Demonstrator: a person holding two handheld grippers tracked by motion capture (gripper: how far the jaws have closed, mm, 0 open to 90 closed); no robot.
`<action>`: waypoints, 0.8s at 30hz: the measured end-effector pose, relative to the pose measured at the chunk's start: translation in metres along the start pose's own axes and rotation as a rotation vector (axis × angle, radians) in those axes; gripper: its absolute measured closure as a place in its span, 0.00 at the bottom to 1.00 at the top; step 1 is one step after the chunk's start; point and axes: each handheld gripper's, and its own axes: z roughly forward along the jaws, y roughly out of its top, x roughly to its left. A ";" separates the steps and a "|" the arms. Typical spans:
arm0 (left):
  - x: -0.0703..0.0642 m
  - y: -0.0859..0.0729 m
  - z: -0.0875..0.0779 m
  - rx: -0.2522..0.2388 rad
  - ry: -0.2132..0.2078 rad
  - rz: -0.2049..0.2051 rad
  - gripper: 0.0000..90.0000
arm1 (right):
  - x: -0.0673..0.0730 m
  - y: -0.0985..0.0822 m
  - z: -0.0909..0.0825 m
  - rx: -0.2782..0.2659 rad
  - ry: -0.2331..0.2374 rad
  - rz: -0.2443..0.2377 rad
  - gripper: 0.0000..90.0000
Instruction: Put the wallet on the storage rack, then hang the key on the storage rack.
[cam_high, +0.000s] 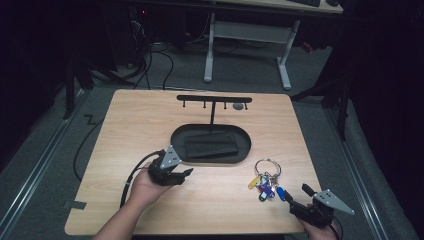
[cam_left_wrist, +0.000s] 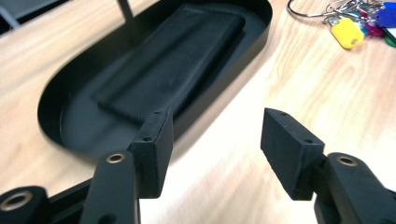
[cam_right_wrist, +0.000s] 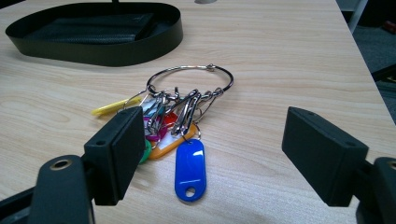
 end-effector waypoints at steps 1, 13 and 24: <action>0.000 -0.004 -0.003 -0.001 0.005 -0.008 0.47 | 0.000 0.000 0.000 0.000 0.000 -0.002 0.24; 0.002 -0.076 -0.051 -0.027 0.085 -0.108 0.36 | 0.005 0.000 0.003 0.007 0.012 -0.034 0.24; -0.001 -0.084 -0.055 -0.062 0.058 -0.125 0.31 | 0.019 0.006 0.007 0.035 -0.005 -0.092 0.23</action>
